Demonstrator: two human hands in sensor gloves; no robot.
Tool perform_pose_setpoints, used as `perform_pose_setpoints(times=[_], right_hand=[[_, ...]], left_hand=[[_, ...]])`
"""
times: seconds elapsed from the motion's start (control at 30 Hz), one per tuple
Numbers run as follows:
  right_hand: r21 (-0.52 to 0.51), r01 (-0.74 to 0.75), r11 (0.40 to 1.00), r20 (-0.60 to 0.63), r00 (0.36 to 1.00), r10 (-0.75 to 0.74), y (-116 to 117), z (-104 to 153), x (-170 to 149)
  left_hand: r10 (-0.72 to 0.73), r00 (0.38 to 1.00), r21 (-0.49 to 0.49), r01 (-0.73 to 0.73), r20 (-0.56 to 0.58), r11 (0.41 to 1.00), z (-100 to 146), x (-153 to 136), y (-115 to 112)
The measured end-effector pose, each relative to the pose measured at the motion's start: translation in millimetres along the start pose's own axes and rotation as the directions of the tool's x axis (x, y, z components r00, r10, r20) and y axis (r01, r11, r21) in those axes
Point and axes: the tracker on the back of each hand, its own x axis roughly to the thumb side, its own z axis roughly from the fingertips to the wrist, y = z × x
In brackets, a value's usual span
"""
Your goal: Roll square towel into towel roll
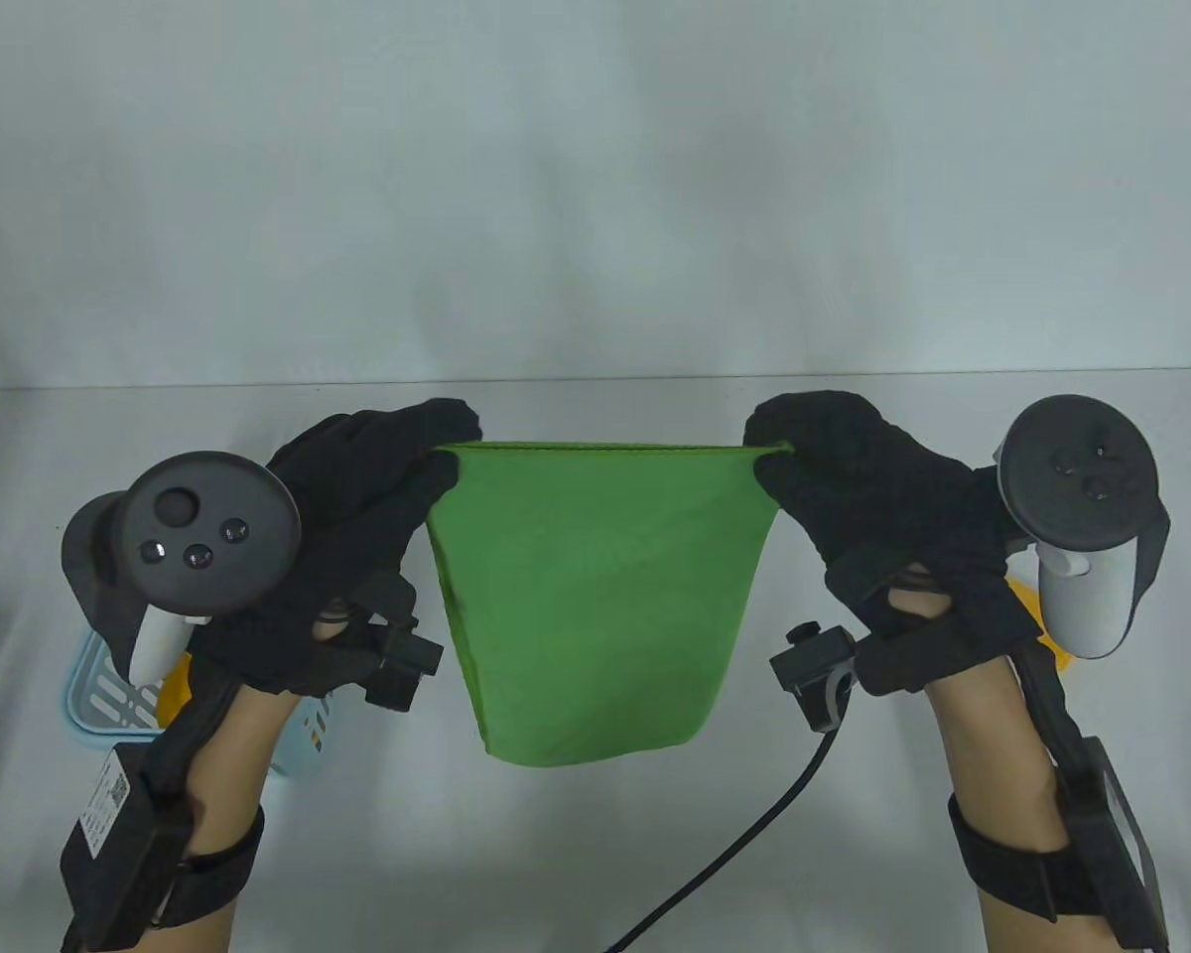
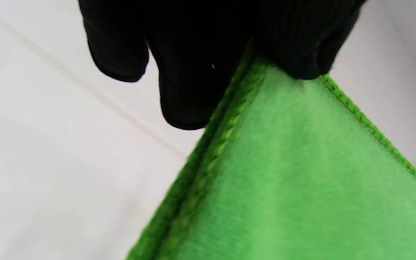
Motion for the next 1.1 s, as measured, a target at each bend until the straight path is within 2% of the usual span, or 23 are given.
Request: perform_pose_setpoints(times=[0.07,0.13,0.2,0.3,0.37,0.43,0.5,0.57,0.67,0.77,0.93,1.1], right_hand=[[-0.005,-0.025,1.000,-0.038,0.999,0.024,3,-12,-7],[-0.018,-0.118,0.993,-0.116,0.987,0.115,11,-31,-25],[-0.012,-0.224,0.975,-0.197,0.956,0.217,23,-54,-55],[-0.030,-0.260,0.965,-0.316,0.919,0.238,33,-82,-93],[-0.083,-0.212,0.974,-0.336,0.926,0.173,28,-94,-95],[-0.143,-0.131,0.981,-0.301,0.950,0.083,18,-103,-83],[-0.178,-0.108,0.978,-0.266,0.962,0.058,10,-106,-72],[-0.198,-0.124,0.972,-0.244,0.967,0.074,6,-108,-65],[-0.169,-0.183,0.968,-0.256,0.957,0.136,11,-107,-78],[-0.121,-0.236,0.964,-0.298,0.935,0.191,25,-102,-109],[-0.014,-0.256,0.966,-0.371,0.899,0.233,55,-80,-171],[0.102,-0.190,0.976,-0.389,0.896,0.215,75,-46,-212]], left_hand=[[-0.029,0.999,-0.030,0.027,-0.045,0.999,-13,-7,-12],[-0.107,0.986,-0.150,0.088,-0.127,0.985,-31,-24,-37],[-0.174,0.962,-0.300,0.106,-0.211,0.948,-49,-51,-71],[-0.185,0.934,-0.357,0.067,-0.307,0.932,-66,-75,-103],[-0.180,0.933,-0.332,0.072,-0.311,0.941,-78,-74,-104],[-0.142,0.948,-0.254,0.068,-0.285,0.965,-90,-59,-91],[-0.128,0.959,-0.211,0.074,-0.252,0.975,-99,-45,-79],[-0.164,0.958,-0.219,0.112,-0.234,0.969,-103,-36,-75],[-0.244,0.942,-0.265,0.180,-0.232,0.947,-100,-42,-90],[-0.284,0.925,-0.324,0.195,-0.254,0.926,-86,-63,-121],[-0.318,0.902,-0.428,0.174,-0.293,0.887,-48,-103,-172],[-0.315,0.910,-0.505,0.146,-0.268,0.851,-5,-124,-195]])
